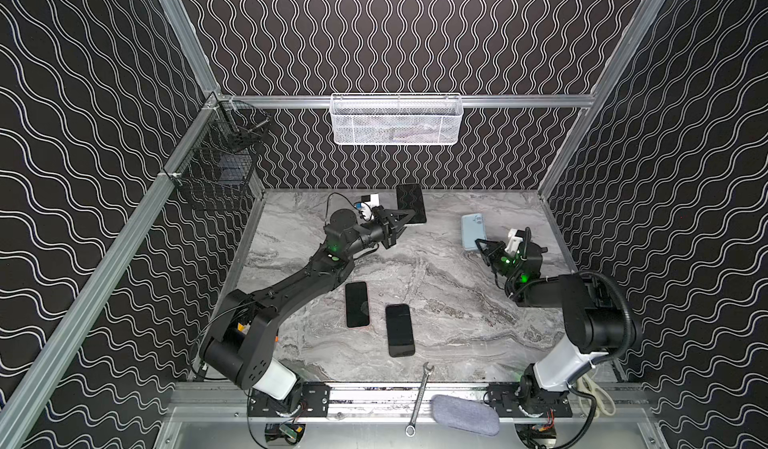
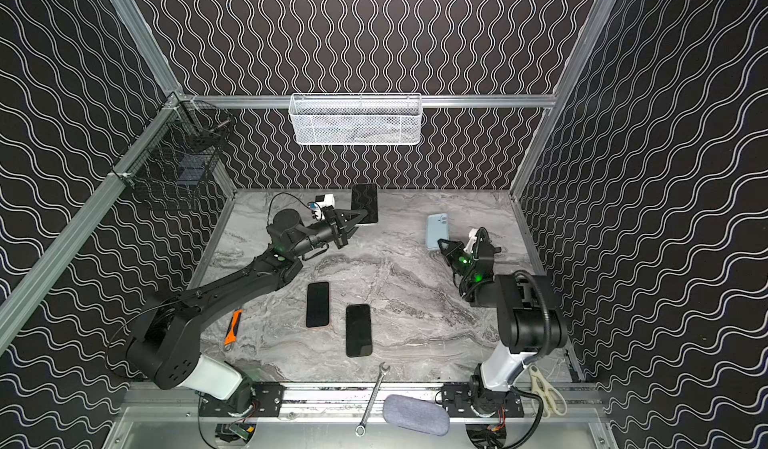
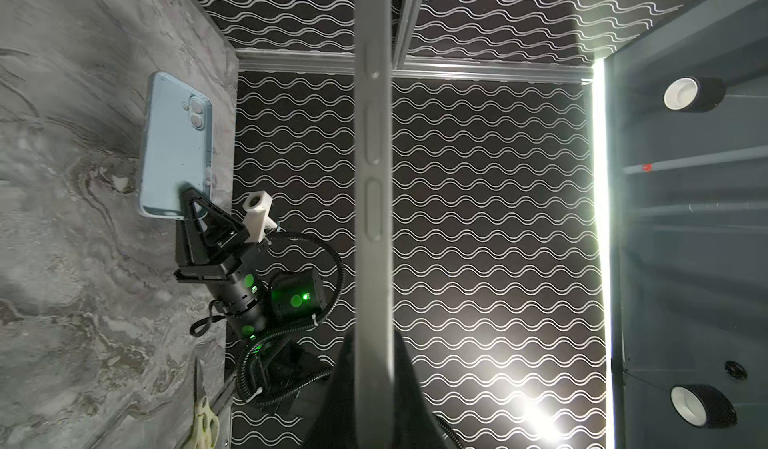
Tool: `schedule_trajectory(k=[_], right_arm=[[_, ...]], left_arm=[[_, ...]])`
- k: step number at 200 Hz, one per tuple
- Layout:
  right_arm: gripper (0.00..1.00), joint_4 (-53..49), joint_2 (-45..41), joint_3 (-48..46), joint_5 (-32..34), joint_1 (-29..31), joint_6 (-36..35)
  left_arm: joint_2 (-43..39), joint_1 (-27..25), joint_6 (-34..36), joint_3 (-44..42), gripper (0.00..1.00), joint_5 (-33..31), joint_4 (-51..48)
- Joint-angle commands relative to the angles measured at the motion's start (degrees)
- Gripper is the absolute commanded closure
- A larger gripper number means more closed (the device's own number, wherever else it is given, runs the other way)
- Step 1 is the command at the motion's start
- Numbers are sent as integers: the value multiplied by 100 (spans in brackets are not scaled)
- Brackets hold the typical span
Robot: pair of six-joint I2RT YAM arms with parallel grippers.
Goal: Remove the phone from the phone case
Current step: 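Lower the mint case onto the table with the right gripper and release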
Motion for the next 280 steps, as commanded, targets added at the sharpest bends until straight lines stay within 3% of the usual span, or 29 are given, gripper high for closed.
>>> schedule_trajectory(k=[1,45,125,161,195,280], right_arm=[[93,-343,286,312,-382,-103,-209],[92,-836,768,884,-373,-132,-444],[82,-1552,1155,1211,-216,-140,-704],[67,-1841,1031,1221,-13,-140,-776],[43,-2319,691,1232,279,-140,-1004],[23,-3542,-177,1257,1051,-140,-1786]], left_arm=[[-81,129,231,-69,100,-27,434],[-77,304,329,-117,100,-9,434],[-58,322,399,-237,100,-106,436],[-40,318,383,-253,100,-124,434],[21,321,420,-187,100,-96,435],[282,261,575,-123,100,4,434]])
